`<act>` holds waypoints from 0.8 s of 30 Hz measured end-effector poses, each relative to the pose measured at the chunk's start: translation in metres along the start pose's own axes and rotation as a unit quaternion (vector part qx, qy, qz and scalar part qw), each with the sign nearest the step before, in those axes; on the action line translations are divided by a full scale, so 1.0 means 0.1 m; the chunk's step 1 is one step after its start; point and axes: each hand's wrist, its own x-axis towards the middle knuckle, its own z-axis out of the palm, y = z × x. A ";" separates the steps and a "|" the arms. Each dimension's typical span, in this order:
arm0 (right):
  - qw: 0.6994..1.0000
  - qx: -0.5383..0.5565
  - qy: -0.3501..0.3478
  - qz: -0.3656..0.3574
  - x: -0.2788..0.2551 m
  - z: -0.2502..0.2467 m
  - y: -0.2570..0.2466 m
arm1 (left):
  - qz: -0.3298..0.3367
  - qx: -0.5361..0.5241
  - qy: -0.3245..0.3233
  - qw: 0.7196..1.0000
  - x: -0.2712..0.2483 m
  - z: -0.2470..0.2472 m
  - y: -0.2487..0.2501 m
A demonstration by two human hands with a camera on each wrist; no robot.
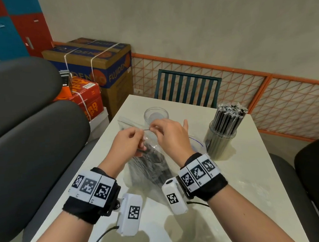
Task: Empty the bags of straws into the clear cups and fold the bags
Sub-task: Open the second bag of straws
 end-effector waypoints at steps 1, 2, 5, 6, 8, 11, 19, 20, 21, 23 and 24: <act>1.000 0.006 0.008 0.014 0.04 -0.01 0.02 | -0.002 0.005 0.006 1.000 -0.02 -0.01 -0.02; 0.999 0.013 0.017 0.032 0.08 -0.01 0.05 | -0.008 0.001 0.012 1.000 -0.04 -0.02 -0.05; 0.996 0.023 0.040 0.082 0.20 -0.03 0.19 | -0.025 -0.015 0.031 0.999 -0.13 -0.08 -0.14; 0.995 0.025 0.043 0.089 0.22 -0.03 0.22 | -0.028 -0.012 0.039 0.999 -0.15 -0.11 -0.17; 0.996 0.032 0.037 0.076 0.22 -0.02 0.22 | -0.034 0.005 0.046 0.998 -0.18 -0.16 -0.19; 0.998 0.053 0.013 0.010 0.15 0.02 0.13 | -0.022 0.073 0.076 0.994 -0.09 -0.21 -0.18; 0.997 0.065 0.016 -0.045 0.07 0.04 0.11 | 0.061 0.285 0.137 0.947 0.15 -0.46 -0.09; 0.997 0.070 0.029 -0.029 0.10 0.02 0.15 | 0.045 0.294 0.123 0.947 0.13 -0.49 -0.11; 0.996 0.074 0.040 -0.015 0.13 0.00 0.19 | 0.028 0.309 0.101 0.945 0.10 -0.52 -0.15; 0.997 0.067 0.043 -0.005 0.15 -0.02 0.26 | -0.016 0.353 0.035 0.935 0.04 -0.58 -0.19; 0.997 0.063 0.034 -0.010 0.15 -0.02 0.26 | -0.036 0.363 0.003 0.931 -0.01 -0.59 -0.19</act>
